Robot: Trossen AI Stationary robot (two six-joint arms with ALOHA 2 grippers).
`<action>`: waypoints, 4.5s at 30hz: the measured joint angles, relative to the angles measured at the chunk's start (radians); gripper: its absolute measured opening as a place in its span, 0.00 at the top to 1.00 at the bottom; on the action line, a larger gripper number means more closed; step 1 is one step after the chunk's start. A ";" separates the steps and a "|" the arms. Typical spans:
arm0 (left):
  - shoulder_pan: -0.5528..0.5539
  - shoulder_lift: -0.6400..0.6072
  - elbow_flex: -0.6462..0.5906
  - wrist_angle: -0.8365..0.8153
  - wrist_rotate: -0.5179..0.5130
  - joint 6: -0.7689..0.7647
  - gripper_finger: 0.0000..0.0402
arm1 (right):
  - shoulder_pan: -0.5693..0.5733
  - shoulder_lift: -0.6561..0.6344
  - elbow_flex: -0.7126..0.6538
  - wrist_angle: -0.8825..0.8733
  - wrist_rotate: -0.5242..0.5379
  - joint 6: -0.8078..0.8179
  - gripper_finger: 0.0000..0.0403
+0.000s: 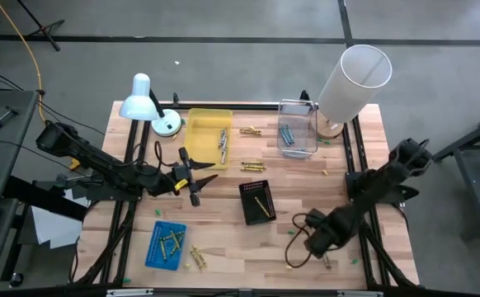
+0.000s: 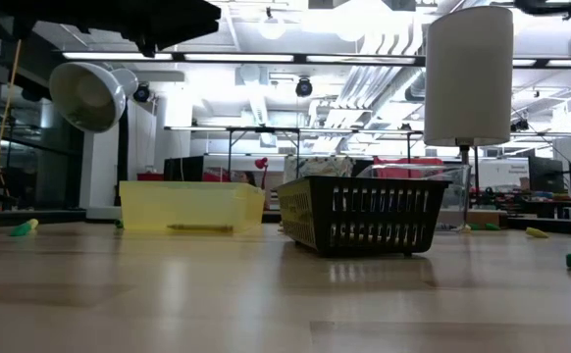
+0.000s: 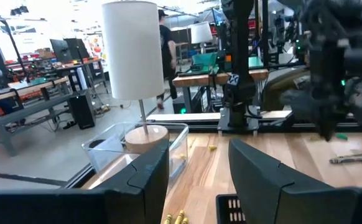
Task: Sort crayons
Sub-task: Put the yellow crayon into the black bin
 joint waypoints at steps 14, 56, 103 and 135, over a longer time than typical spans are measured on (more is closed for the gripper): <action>-0.037 -0.004 0.000 -0.068 -0.062 0.013 0.62 | -0.250 -0.059 0.025 0.217 0.461 -0.567 1.00; -0.092 -0.179 0.000 -0.217 -0.016 -0.014 0.62 | -0.490 -0.057 -0.334 1.180 0.135 -0.887 0.97; 0.008 -0.179 0.000 -0.261 -0.016 -0.031 0.62 | -1.050 0.120 0.209 0.790 0.257 -1.343 0.53; 0.008 -0.179 0.000 -0.317 -0.016 -0.083 0.62 | -1.242 0.725 0.889 0.079 0.221 -1.506 0.74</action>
